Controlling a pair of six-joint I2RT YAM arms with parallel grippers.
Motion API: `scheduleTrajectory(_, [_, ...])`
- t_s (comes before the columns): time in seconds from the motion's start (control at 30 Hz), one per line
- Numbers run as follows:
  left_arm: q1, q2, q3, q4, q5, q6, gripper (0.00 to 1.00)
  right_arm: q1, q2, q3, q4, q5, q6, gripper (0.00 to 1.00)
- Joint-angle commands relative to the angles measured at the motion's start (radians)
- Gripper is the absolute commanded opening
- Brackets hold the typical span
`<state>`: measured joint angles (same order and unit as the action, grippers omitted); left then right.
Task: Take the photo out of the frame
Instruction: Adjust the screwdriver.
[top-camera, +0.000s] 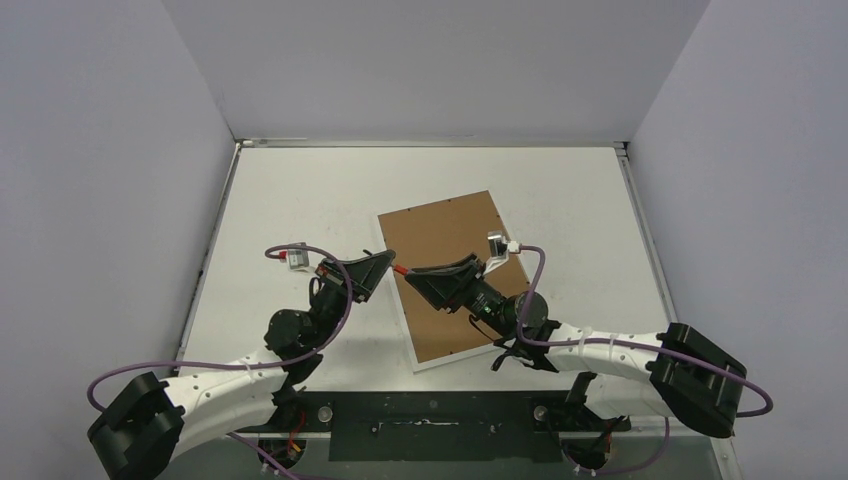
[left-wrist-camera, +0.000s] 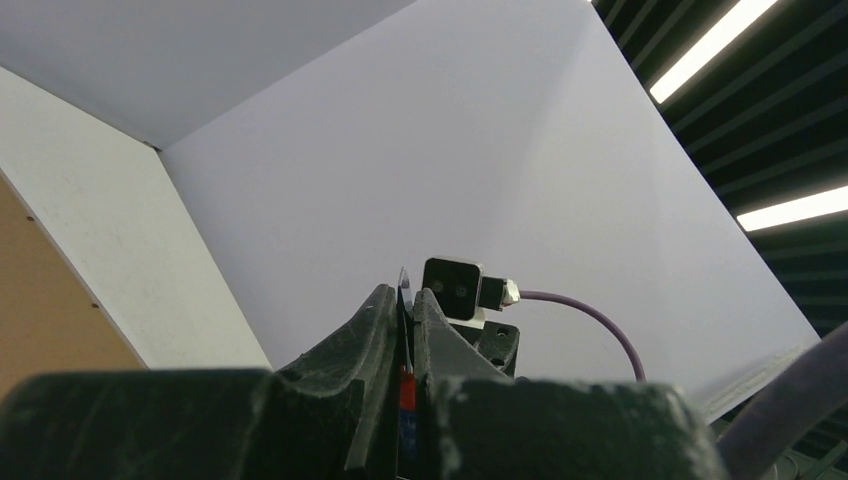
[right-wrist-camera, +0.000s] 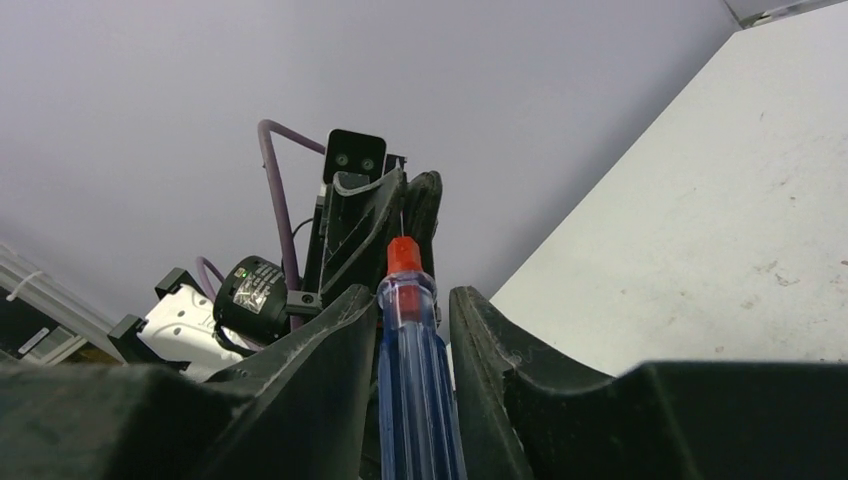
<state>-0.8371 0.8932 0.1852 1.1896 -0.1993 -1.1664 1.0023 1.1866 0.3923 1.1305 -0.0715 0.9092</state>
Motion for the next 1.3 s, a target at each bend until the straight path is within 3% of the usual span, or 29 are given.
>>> scheduleTrajectory(0.0, [-0.016,0.006,0.015,0.074,-0.013,0.013,0.00,0.000,0.028,0.043,0.101,-0.040,0.012,0.30])
scheduleTrajectory(0.1, [-0.020,0.014,0.011,0.087,-0.021,0.014,0.00,0.001,0.030,0.045,0.100,-0.040,0.013,0.26])
scheduleTrajectory(0.23, [-0.023,0.015,0.009,0.094,-0.031,0.019,0.00,0.001,0.022,0.038,0.092,-0.035,0.016,0.40])
scheduleTrajectory(0.5, [-0.024,0.005,0.000,0.093,-0.046,0.023,0.00,0.001,0.040,0.030,0.118,-0.044,0.031,0.32])
scheduleTrajectory(0.77, [-0.024,-0.006,-0.012,0.090,-0.058,0.031,0.00,0.001,0.051,0.029,0.132,-0.047,0.040,0.39])
scheduleTrajectory(1.07, [-0.025,-0.018,-0.019,0.071,-0.066,0.036,0.00,0.001,0.069,0.030,0.150,-0.056,0.059,0.00])
scheduleTrajectory(1.17, [-0.024,-0.023,-0.016,0.037,-0.050,0.027,0.00,0.001,0.060,0.033,0.126,-0.050,0.054,0.00])
scheduleTrajectory(1.27, [-0.023,-0.075,-0.013,-0.094,-0.041,0.036,0.34,-0.003,0.004,0.034,-0.025,-0.003,0.024,0.00])
